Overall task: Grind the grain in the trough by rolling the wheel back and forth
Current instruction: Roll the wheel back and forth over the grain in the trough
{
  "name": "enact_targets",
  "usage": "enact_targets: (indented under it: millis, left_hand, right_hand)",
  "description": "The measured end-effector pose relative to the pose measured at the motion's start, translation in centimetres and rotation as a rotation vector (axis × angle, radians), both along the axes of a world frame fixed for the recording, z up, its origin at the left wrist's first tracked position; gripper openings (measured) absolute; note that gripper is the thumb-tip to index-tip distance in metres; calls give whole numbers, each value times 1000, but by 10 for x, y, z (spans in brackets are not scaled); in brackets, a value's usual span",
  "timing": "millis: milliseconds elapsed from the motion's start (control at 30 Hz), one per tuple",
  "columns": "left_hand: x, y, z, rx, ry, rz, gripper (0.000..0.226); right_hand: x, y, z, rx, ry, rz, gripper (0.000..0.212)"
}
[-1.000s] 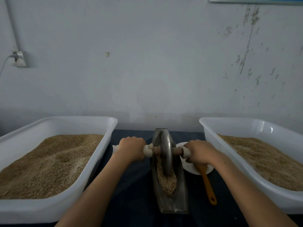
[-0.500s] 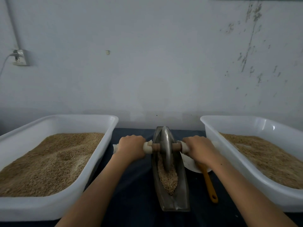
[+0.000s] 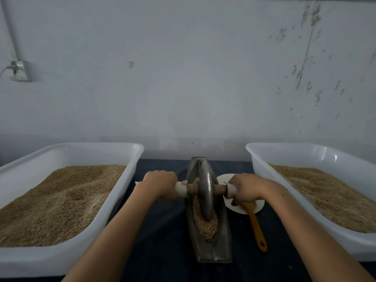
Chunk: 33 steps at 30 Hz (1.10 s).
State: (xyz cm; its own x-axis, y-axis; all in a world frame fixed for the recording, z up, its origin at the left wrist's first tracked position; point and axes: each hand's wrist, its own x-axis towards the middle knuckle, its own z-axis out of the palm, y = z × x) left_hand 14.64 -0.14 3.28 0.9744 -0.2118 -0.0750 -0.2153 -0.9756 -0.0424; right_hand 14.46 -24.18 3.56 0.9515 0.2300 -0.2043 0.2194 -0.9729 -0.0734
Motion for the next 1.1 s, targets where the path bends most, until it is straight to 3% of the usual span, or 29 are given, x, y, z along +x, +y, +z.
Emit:
enact_targets:
  millis: [100, 267, 367, 467, 600, 700, 833, 967, 1100]
  left_hand:
    - [0, 0, -2, -1, -53, 9, 34]
    - [-1, -7, -8, 38, -341, 17, 16]
    - [-1, -9, -10, 25, -402, 10, 13]
    - [-2, -8, -9, 51, -386, 4, 14]
    - [-5, -5, -1, 71, -217, -38, 25]
    - [-6, -5, 3, 84, -126, -55, 32]
    - [-6, -7, 4, 102, -160, -64, 29]
    - [-4, -7, -2, 79, -259, -41, 19]
    - [0, -3, -11, 6, -337, -2, 10]
  right_hand:
    - [3, -1, -4, -17, -85, 18, 14]
    - [8, -1, -23, 52, -376, 2, 8]
    - [8, -1, -28, 109, -413, -7, 5]
    - [7, -3, -24, 78, -341, -9, 11]
    - [5, -4, -10, 20, -110, -15, 20]
    - [4, -5, -6, 100, 46, -53, 21]
    - [3, -8, -8, 196, 134, -61, 22]
    - [7, -4, -15, 39, -99, -35, 17]
    - [7, 4, -22, 21, -435, 7, 3]
